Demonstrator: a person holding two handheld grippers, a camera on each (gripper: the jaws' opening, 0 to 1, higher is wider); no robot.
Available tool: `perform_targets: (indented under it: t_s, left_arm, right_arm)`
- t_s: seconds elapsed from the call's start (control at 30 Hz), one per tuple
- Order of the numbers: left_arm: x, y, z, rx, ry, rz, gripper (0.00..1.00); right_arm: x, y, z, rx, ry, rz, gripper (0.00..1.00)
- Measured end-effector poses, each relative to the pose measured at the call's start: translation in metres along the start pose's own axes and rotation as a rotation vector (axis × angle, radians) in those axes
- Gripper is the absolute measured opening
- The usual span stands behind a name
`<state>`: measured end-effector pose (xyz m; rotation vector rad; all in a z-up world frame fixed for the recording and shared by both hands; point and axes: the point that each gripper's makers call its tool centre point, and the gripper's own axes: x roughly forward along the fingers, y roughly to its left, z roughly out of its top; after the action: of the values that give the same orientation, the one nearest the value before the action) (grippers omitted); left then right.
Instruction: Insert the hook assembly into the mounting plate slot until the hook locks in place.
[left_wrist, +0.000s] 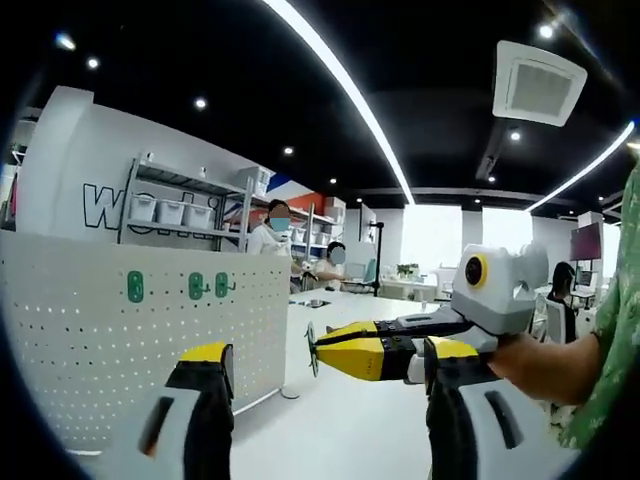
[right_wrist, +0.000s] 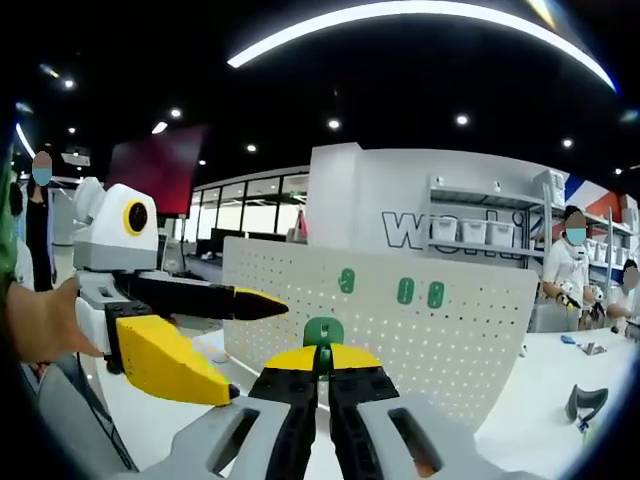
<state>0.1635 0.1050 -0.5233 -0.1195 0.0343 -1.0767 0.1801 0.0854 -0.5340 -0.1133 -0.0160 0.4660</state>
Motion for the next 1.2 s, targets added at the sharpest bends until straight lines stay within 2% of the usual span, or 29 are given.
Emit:
perform_targets:
  t_s: [0.17,0.37,0.63,0.9,1.0,1.13,1.2]
  left_arm:
    - [-0.005,-0.003,0.001,0.016,0.012,-0.007,0.99]
    - [-0.013,-0.004,0.001,0.033,0.038,-0.002,1.0]
    - [-0.028,0.001,0.0,0.027,0.039,0.031,1.0]
    - [-0.051,0.018,-0.002,0.046,0.054,0.114,1.0]
    - [-0.058,0.024,0.001,0.048,0.045,0.14,1.0]
    - [-0.07,0.041,0.011,0.087,0.019,0.221,1.0]
    - [-0.073,0.045,0.013,0.085,0.015,0.232,1.0]
  right_arm:
    - [-0.001,0.0,0.001,-0.001,0.001,0.001,0.01]
    - [-0.001,0.002,0.0,0.002,0.004,0.003,0.01]
    - [0.003,0.009,0.001,0.005,0.006,0.007,0.01]
    - [0.015,0.016,0.008,-0.005,-0.005,-0.006,0.01]
    - [0.022,0.017,0.012,-0.003,-0.01,-0.01,0.01]
    - [0.032,0.016,0.016,-0.016,-0.016,-0.026,0.01]
    - [0.039,0.015,0.018,-0.012,-0.02,-0.033,0.01]
